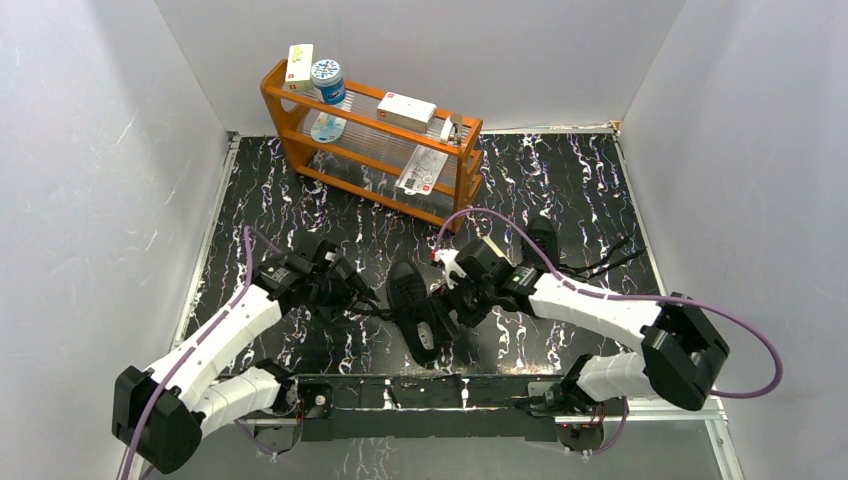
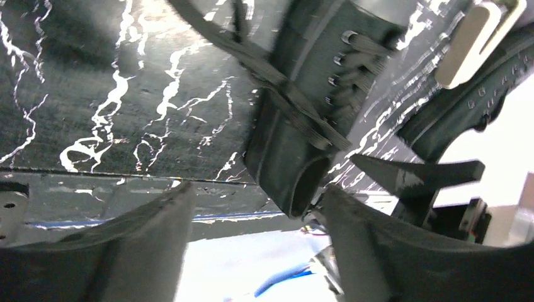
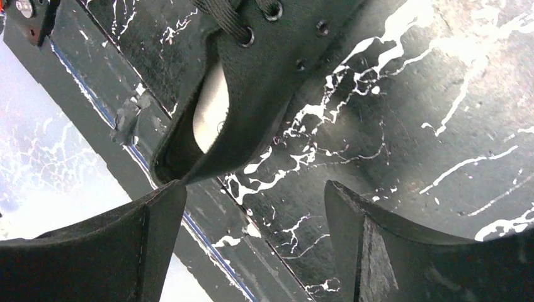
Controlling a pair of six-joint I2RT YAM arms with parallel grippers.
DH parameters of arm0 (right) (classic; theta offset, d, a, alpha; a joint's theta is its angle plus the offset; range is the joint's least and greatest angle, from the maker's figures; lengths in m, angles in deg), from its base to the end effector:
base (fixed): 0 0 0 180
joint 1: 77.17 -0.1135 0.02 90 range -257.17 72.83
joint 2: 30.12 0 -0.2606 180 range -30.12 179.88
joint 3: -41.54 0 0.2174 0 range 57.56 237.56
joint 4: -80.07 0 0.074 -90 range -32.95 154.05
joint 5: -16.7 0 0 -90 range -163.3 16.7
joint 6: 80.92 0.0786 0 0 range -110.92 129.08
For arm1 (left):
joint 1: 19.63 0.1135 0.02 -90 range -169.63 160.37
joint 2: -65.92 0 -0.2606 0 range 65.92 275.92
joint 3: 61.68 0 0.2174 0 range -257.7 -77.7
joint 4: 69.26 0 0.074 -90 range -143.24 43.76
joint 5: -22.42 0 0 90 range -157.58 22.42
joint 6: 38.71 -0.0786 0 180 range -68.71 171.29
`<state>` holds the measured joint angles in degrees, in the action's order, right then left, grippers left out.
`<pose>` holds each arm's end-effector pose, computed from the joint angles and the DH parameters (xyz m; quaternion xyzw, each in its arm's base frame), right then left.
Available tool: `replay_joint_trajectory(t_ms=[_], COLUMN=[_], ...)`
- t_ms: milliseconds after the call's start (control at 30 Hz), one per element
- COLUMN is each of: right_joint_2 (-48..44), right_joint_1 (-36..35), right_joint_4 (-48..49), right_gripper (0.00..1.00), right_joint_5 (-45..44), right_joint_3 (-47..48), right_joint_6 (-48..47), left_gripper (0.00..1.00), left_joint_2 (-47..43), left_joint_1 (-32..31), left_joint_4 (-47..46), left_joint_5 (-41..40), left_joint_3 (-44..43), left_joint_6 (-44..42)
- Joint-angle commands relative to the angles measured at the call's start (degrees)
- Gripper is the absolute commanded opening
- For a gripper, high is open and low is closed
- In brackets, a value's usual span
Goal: Tie the shoes
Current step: Move the shoe to the center of the board.
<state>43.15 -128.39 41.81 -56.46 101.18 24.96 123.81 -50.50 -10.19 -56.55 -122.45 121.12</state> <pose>0.1378 0.2079 0.1944 -0.3294 0.8764 0.2938 0.1927 0.1491 -0.1067 0.2196 -0.2912 0.9072 -0.2815 0.1139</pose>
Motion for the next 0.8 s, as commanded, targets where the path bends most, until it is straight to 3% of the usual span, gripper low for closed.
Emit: replay_joint_trajectory(t_ms=[0, 67, 200, 433, 633, 767], right_joint_2=[1.9, 2.3, 1.6, -2.9, -7.2, -8.8], right_joint_1=[-1.8, -1.9, -1.8, -1.8, -1.8, -1.7], right_joint_4=[0.4, -0.2, -1.2, -3.1, -3.4, -3.2], right_gripper=[0.89, 0.89, 0.89, 0.92, 0.93, 0.94], right_joint_5=[-3.2, -3.5, -4.7, -10.2, -12.3, -14.0], right_joint_3=[5.7, 7.1, 8.5, 7.5, 5.0, 4.5], right_joint_6=[0.5, 0.1, -0.5, -1.0, -0.4, -0.6], left_gripper=[0.59, 0.49, 0.42, 0.36, 0.36, 0.41], left_joint_2=[0.6, 3.2, 10.9, 23.7, 27.2, 28.4], left_joint_1=[2.5, 3.6, 4.0, 5.1, 5.2, 5.4], left_joint_4=[-2.0, -0.1, 4.1, 2.8, 6.3, -3.2], left_joint_5=[1.5, 0.0, -4.8, -5.6, -6.0, -0.9], left_joint_3=[3.7, 3.2, -1.9, -7.7, -7.9, -3.2], left_joint_6=[8.2, 8.3, 7.4, 7.4, 9.9, 8.0])
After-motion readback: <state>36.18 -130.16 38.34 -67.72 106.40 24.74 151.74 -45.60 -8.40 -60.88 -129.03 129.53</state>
